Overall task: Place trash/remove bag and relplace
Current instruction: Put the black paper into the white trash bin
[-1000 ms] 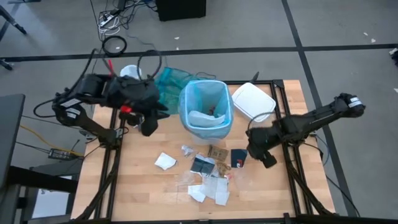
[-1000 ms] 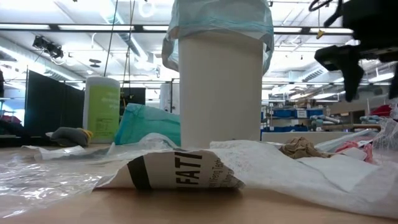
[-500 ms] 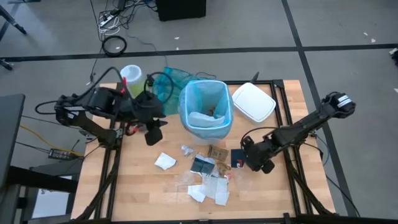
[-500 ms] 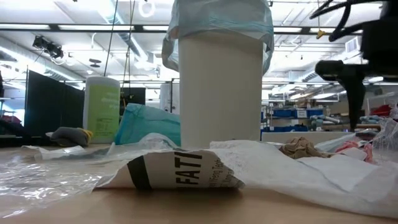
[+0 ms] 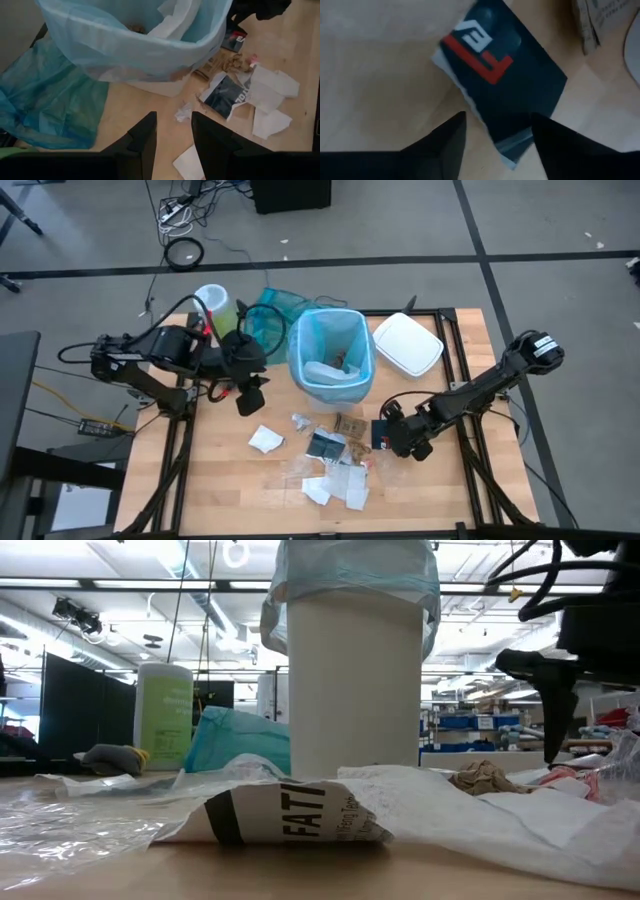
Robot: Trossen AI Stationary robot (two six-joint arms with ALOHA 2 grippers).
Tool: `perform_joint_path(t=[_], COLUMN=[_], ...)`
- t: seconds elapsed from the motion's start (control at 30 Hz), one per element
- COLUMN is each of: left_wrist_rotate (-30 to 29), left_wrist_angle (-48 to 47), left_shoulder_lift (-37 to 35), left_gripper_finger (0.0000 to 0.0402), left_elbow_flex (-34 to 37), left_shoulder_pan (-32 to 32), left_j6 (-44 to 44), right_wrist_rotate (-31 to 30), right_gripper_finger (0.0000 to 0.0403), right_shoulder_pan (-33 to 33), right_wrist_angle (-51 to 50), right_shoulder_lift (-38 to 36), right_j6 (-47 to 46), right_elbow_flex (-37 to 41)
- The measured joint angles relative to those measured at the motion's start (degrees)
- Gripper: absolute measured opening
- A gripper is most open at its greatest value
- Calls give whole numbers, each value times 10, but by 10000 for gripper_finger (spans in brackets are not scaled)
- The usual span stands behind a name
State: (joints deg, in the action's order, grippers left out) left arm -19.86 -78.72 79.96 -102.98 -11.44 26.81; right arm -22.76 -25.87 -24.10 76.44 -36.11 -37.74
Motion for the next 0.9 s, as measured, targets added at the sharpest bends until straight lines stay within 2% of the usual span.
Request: perform_joint_path(t=[0.07, 0.17, 0.2, 0.37, 0.53, 0.73, 0.9], left_wrist_rotate=[0, 0, 0, 0, 0, 0, -12], left_wrist_angle=[1, 1, 0, 0, -1, -6, -18], left_shoulder_lift=[0, 0, 0, 0, 0, 0, 0], left_gripper_finger=[131, 131, 131, 131, 131, 131, 131], left_elbow_flex=[9, 22, 25, 38, 48, 59, 59], left_shoulder_pan=[0, 0, 0, 0, 0, 0, -1], left_j6=[5, 7, 7, 7, 6, -2, -16], right_wrist_rotate=[-4, -3, -2, 16, 17, -11, -69], right_gripper_finger=[143, 37, 20, 2, 0, 0, 0], right_shoulder_pan=[2, 3, 2, 2, 1, 1, 6], right_wrist_angle=[1, 0, 1, -15, -105, -246, -319], right_shoulder_lift=[-1, -1, -1, -7, -39, -81, -95], right_j6=[-13, -27, -28, -65, -90, -93, -60], right_elbow_flex=[0, 0, 0, -15, -69, -187, -319])
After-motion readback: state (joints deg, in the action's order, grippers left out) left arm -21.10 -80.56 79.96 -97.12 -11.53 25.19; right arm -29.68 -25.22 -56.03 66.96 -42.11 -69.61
